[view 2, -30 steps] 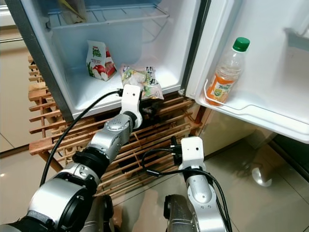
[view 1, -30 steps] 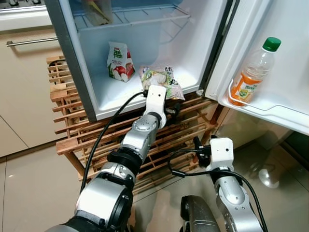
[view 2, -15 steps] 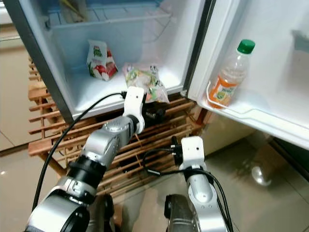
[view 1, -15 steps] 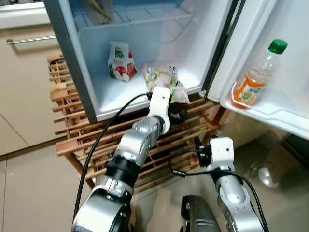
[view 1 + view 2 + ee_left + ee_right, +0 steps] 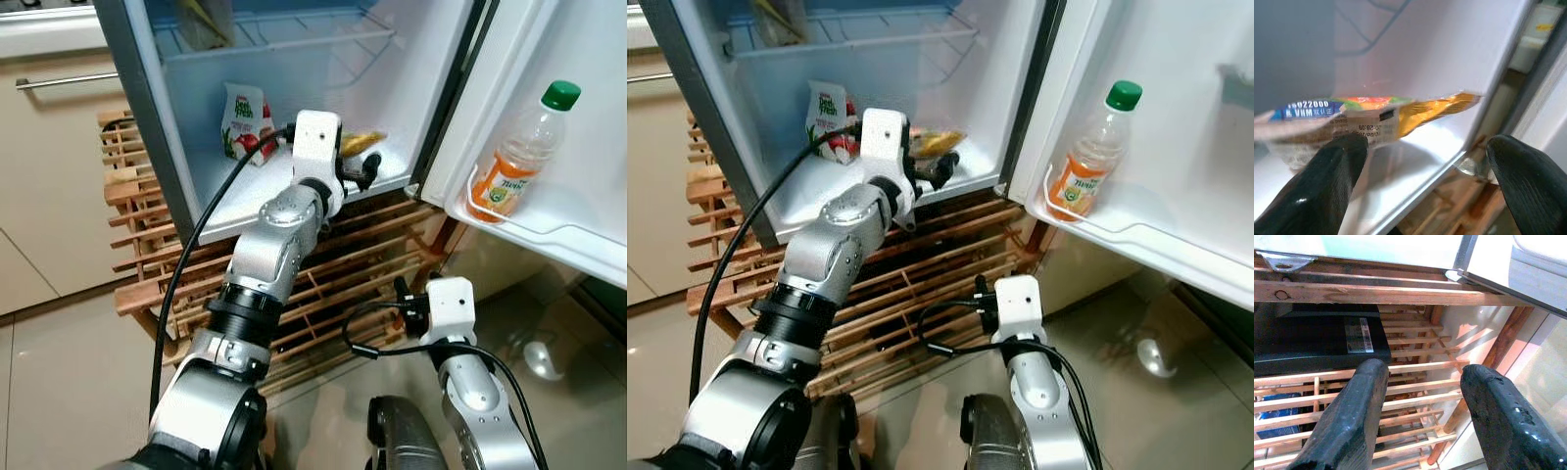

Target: Restocking fridge

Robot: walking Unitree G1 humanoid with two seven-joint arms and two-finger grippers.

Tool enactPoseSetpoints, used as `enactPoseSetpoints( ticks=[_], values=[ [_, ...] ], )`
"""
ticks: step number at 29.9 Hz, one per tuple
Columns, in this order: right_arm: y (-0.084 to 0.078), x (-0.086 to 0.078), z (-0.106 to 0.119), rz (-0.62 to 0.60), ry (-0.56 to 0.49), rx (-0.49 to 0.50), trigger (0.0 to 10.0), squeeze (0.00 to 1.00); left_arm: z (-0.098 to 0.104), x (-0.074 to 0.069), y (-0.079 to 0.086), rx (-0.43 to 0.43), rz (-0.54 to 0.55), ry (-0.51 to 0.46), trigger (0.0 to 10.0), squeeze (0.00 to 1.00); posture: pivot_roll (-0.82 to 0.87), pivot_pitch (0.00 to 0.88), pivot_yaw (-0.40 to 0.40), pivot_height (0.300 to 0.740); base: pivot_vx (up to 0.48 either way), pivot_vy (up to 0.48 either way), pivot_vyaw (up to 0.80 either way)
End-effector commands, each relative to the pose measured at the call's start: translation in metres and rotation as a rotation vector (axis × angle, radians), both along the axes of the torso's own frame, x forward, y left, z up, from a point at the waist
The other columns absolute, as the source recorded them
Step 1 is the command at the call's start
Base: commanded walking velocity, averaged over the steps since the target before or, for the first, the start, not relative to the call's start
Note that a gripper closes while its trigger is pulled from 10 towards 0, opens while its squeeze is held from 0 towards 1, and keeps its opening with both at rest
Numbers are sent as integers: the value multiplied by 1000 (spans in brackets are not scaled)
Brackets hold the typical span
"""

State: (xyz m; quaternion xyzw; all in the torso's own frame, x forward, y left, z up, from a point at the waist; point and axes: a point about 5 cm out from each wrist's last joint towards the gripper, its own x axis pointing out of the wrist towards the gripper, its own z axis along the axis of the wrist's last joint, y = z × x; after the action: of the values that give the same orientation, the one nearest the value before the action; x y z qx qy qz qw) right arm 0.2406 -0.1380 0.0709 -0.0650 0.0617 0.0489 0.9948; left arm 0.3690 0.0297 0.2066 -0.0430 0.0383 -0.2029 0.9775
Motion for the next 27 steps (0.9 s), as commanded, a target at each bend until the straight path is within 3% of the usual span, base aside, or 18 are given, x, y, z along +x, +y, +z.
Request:
enactPoseSetpoints(
  ticks=[1,6,13,17,21,24,25,26,27],
  values=[
    [0,3,1,0,-3,-6,10000,353,-5,5,3,18,29,15,10000,0,-151,0,-19,625,0,0,0],
    [1,4,2,5,-5,-5,10000,349,-17,21,19,82,123,33,10000,0,-152,0,-17,625,0,0,0],
    [1,3,2,8,-9,-6,10000,353,-9,37,51,136,299,-61,10000,0,-162,0,-12,625,0,0,0],
    [0,3,2,5,-9,-8,10000,349,-2,40,52,132,304,-95,10000,0,-163,0,-12,625,0,0,0],
    [-1,2,1,5,-2,-12,10000,353,0,37,34,182,231,-126,10000,0,-159,0,-15,625,0,0,0],
    [0,2,1,8,-1,-11,10000,353,-12,34,26,213,182,-76,10000,0,-154,0,-18,625,0,0,0],
    [0,2,1,8,0,-12,10000,349,-21,32,22,187,158,-8,10000,0,-152,0,-18,625,0,0,0],
    [0,3,0,10,3,-11,10000,349,-41,25,14,92,108,165,10000,0,-147,0,-21,625,0,0,0],
    [1,3,0,10,3,-11,10000,353,-51,20,9,41,78,256,10000,0,-148,0,-21,625,0,0,0]
  ],
)
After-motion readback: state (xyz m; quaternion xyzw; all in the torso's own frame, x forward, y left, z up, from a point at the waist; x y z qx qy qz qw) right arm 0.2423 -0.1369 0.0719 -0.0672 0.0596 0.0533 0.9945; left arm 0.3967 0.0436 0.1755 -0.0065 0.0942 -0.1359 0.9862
